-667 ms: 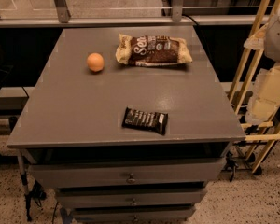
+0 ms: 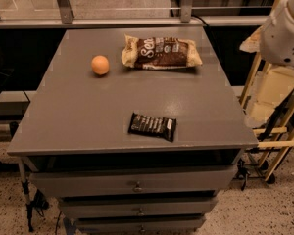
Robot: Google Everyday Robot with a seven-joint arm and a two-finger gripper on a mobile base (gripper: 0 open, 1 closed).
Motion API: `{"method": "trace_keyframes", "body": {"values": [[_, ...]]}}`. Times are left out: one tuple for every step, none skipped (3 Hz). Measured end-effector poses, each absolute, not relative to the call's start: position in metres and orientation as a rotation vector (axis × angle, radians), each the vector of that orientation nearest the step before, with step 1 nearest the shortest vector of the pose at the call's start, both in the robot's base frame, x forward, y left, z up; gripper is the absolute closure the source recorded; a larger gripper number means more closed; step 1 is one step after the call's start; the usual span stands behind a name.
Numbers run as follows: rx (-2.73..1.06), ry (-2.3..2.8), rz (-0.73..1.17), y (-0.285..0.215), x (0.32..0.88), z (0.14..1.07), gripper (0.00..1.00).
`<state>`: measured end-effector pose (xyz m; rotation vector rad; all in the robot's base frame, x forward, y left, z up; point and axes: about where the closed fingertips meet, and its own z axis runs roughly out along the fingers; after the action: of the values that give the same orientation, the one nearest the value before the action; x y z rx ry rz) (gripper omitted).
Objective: Move rxbar chocolate near brown chip bag
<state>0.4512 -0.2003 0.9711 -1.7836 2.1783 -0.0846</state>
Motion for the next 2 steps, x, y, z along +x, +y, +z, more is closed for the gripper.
{"method": "trace_keyframes", "body": {"values": [[-1.845,2.110,0.012,-0.154,0.467,0.949,0.00],[-1.792,2.053,0.110,-0.107,0.477,0.927,0.00]]}}
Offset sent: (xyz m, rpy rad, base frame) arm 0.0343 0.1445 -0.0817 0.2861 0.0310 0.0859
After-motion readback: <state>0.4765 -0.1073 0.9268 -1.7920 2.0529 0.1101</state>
